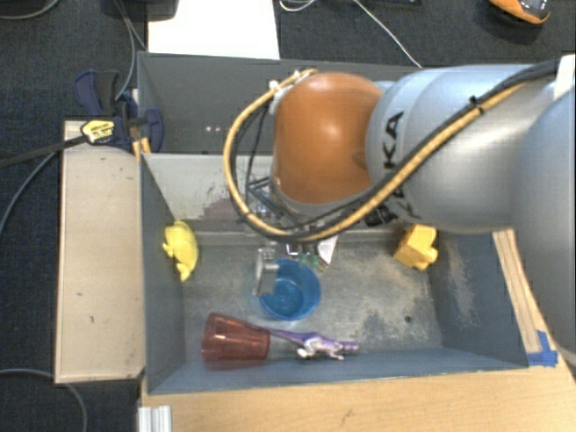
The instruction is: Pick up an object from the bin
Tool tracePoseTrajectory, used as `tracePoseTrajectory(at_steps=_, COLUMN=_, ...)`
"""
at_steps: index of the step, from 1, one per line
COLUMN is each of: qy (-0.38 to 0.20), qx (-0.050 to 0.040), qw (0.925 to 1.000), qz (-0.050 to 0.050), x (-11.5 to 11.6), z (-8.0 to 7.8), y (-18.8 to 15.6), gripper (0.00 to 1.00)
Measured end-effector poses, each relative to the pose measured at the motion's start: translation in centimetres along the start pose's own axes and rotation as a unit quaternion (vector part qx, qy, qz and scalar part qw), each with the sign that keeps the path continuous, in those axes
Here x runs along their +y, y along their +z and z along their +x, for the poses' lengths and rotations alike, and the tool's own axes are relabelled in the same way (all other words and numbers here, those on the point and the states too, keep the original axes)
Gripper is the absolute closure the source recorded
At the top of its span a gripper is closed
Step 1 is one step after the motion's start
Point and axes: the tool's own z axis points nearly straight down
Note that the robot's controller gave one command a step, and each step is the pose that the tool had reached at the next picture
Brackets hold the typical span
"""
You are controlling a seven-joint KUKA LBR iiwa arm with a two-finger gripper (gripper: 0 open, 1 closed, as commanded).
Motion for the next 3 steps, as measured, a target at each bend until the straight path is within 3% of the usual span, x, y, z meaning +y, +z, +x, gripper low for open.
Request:
tracePoseTrajectory(at_steps=1, qy=-0.007, qx=-0.0008, qw=1.0000, qz=0.000, x=-3.0, z=0.5, y=5.4, gripper=0.00)
tracePoseTrajectory(at_steps=2, qy=-0.020, qx=0.0042, qw=0.9998, qz=0.001, x=-4.9, z=-1.1, y=8.4, gripper=0.00)
tracePoseTrajectory(at_steps=3, qy=-0.017, qx=-0.0047, qw=0.9998, qz=-0.001, x=-5.5, z=-2.0, y=8.1, gripper=0.00)
